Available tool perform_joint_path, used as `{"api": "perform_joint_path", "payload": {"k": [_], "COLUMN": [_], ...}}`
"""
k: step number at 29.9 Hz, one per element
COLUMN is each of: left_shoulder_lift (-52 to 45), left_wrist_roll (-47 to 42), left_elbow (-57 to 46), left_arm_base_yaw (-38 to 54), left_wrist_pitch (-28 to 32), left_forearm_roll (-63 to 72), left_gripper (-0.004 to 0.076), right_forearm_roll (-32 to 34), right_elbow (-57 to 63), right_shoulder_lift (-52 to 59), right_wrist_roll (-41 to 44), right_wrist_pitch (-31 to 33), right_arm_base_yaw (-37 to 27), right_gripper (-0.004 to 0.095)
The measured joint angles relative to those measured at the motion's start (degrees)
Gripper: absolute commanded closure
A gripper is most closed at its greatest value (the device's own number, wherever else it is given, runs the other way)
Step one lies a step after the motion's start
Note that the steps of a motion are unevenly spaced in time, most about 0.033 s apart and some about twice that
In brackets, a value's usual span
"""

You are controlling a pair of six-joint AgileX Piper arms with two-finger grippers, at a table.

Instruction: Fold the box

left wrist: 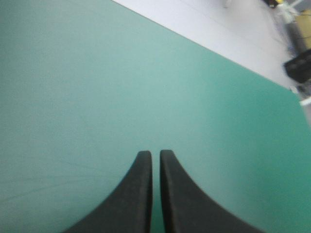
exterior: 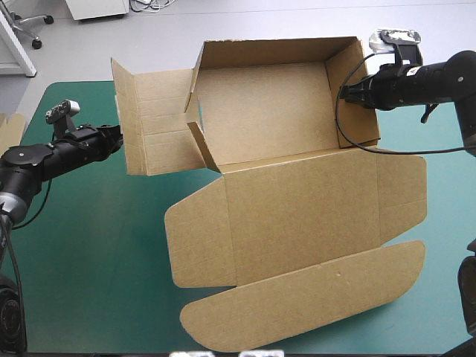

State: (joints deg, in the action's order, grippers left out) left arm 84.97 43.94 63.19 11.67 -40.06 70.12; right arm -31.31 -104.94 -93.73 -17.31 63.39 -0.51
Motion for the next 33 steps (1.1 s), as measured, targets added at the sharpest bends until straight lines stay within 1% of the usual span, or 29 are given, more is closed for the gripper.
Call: {"api": "perform_joint_path", "payload": {"k": [2,5,7,9,13,16,18,23,25,28,33], "left_shoulder_lift": [1.33,3.16,3.93,4.23,4.23,4.23,4.23,4.23,4.23,4.23,4.24], "left_wrist_roll": [3.63,5.89,6.39,6.63,7.47,8.62,9.12,11.89,12.88,13.60,14.05], "left_elbow": [0.00,0.00,0.00,0.00,0.00,0.00,0.00,0.00,0.00,0.34,3.16], "left_arm_base_yaw": [0.00,0.00,0.00,0.00,-0.91,-2.16,-2.85,-4.34,-4.89,-6.32,-9.57], "left_wrist_pitch": [-4.47,-10.67,-13.71,-15.34,-16.96,-18.31,-18.90,-21.33,-22.34,-23.16,-22.50], "left_forearm_roll": [6.34,12.83,15.52,17.06,18.69,18.75,18.99,22.45,24.05,24.93,25.15], "left_gripper": [0.0687,0.0687,0.0687,0.0687,0.0682,0.0652,0.0612,0.0458,0.0412,0.0391,0.0391], "right_forearm_roll": [0.00,0.00,0.32,0.63,0.82,1.05,1.97,6.15,6.81,7.08,7.08], "right_elbow": [0.00,0.00,0.00,0.00,0.00,0.00,0.00,0.00,0.00,0.00,0.00], "right_shoulder_lift": [0.00,0.00,0.00,0.00,0.00,0.00,0.00,-0.71,-1.52,-2.48,-2.95], "right_wrist_roll": [-0.05,-0.33,-0.39,-0.39,-0.39,-0.39,-0.01,1.81,2.19,2.59,2.69], "right_wrist_pitch": [0.00,-0.05,-0.10,-0.40,-0.99,-1.44,-1.89,-2.20,-2.24,-2.32,-3.04], "right_arm_base_yaw": [-0.05,-0.05,-0.05,-0.05,-0.05,-0.05,-0.05,-0.05,-0.05,-0.05,-0.05], "right_gripper": [0.0942,0.0942,0.0942,0.0942,0.0942,0.0942,0.0942,0.0942,0.0942,0.0942,0.0942]}}
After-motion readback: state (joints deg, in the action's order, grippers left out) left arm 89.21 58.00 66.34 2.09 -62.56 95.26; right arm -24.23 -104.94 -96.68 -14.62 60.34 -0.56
